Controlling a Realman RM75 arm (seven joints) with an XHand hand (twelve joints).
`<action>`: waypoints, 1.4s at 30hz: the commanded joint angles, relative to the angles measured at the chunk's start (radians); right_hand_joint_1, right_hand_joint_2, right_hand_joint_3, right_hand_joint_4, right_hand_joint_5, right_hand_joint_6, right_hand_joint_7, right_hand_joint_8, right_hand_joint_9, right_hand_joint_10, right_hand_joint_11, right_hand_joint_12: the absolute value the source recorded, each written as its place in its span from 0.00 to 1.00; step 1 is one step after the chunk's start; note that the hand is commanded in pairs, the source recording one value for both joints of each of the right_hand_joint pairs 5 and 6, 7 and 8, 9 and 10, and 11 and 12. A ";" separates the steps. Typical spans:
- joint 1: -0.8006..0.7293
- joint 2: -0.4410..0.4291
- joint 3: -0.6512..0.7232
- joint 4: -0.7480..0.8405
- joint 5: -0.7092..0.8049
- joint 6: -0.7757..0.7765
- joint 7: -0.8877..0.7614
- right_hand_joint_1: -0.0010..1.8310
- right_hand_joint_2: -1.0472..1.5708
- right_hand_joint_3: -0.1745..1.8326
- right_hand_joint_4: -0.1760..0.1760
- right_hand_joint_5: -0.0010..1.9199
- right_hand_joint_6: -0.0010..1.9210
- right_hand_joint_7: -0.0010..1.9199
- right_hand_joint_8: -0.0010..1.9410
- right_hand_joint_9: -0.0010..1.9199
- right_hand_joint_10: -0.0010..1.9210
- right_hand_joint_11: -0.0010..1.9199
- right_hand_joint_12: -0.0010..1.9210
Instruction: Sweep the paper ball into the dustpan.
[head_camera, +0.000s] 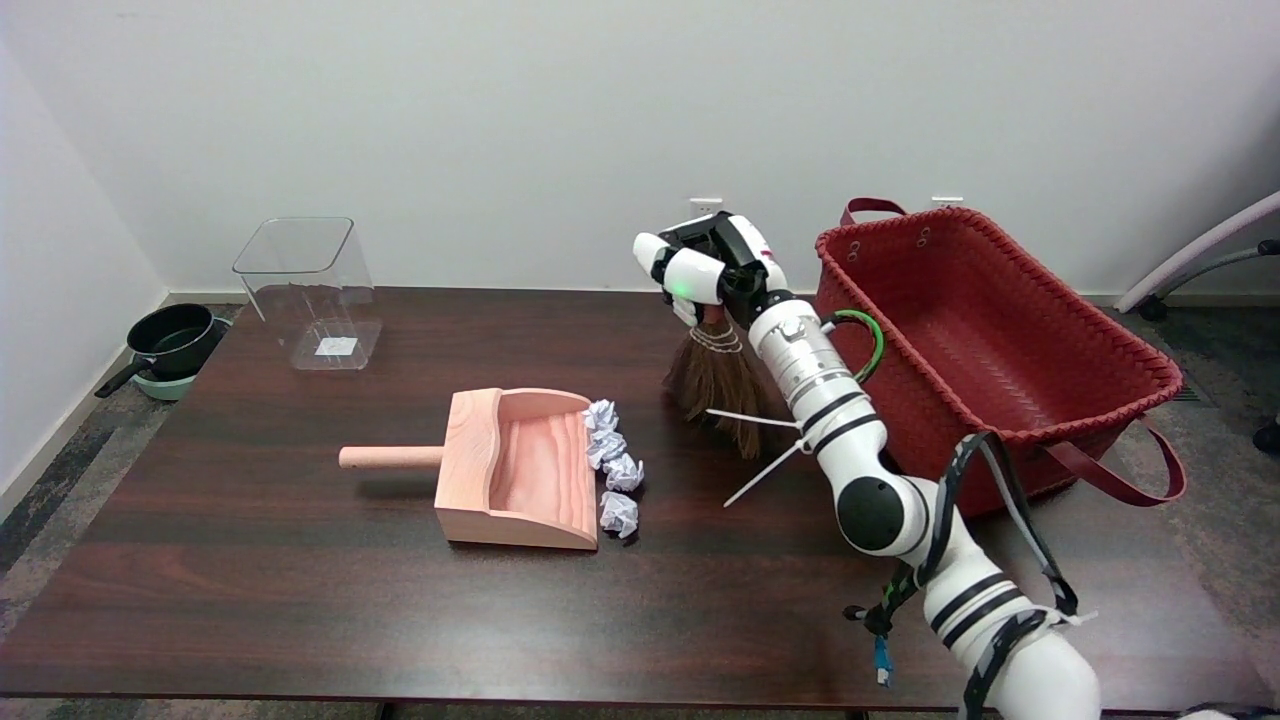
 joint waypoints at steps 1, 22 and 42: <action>0.002 -0.224 0.239 -0.074 -0.416 0.220 0.000 0.53 1.00 0.80 0.50 1.00 1.00 1.00 0.99 1.00 1.00 1.00 1.00; 0.088 -0.584 0.374 -0.055 -0.366 0.277 0.015 0.53 1.00 0.85 0.50 1.00 1.00 1.00 0.99 1.00 1.00 1.00 1.00; 0.071 -0.634 0.044 0.022 0.170 0.028 0.020 0.44 1.00 0.80 0.50 1.00 1.00 1.00 0.99 1.00 1.00 1.00 1.00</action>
